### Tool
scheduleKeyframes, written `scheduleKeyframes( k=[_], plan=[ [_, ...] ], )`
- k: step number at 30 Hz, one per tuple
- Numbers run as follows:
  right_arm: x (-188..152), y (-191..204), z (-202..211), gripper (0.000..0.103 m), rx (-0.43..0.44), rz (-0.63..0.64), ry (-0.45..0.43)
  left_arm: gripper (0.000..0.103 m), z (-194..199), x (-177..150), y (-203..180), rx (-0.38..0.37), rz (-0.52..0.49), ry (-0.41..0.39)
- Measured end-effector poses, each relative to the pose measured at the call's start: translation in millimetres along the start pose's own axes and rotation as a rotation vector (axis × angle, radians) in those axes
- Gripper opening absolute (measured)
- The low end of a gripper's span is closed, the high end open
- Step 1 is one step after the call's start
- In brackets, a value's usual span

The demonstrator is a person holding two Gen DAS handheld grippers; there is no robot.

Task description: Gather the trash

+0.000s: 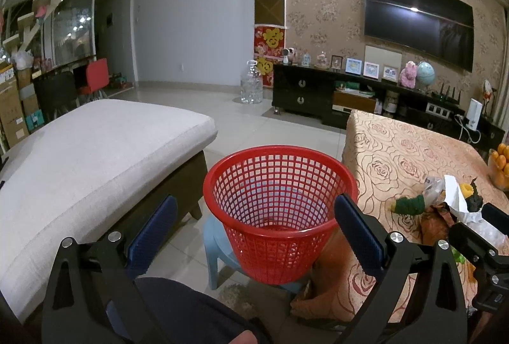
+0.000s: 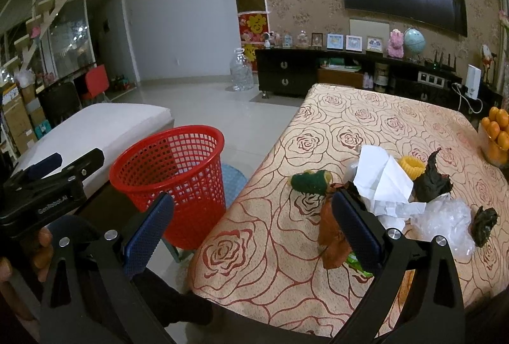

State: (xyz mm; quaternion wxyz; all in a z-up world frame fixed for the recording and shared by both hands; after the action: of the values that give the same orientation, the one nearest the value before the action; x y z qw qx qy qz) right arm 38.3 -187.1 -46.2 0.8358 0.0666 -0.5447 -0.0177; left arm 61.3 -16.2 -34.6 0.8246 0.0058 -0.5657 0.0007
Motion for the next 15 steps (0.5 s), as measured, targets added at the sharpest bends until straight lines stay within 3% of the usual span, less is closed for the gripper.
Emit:
scheduleKeyframes(
  k=[15],
  plan=[
    [-0.7, 0.6, 1.6, 0.097, 0.002, 0.001, 0.001, 0.095, 1.9, -1.3, -0.5, -0.002, -0.002, 0.002]
  ],
)
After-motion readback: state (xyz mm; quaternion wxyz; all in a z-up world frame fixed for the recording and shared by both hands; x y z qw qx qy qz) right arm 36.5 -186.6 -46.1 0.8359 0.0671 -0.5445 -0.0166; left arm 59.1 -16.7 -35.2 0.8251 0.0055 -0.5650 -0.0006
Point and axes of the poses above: each gripper's, at about its wrist camera, not at the fingertips, and z roughly against the way its jaws point, y to its left, x to its top, the point moved 10 cm from there along -z, roughly the way its jaws point, and after that the axes turned 8 degrees about -y, right-handed, at the moved point
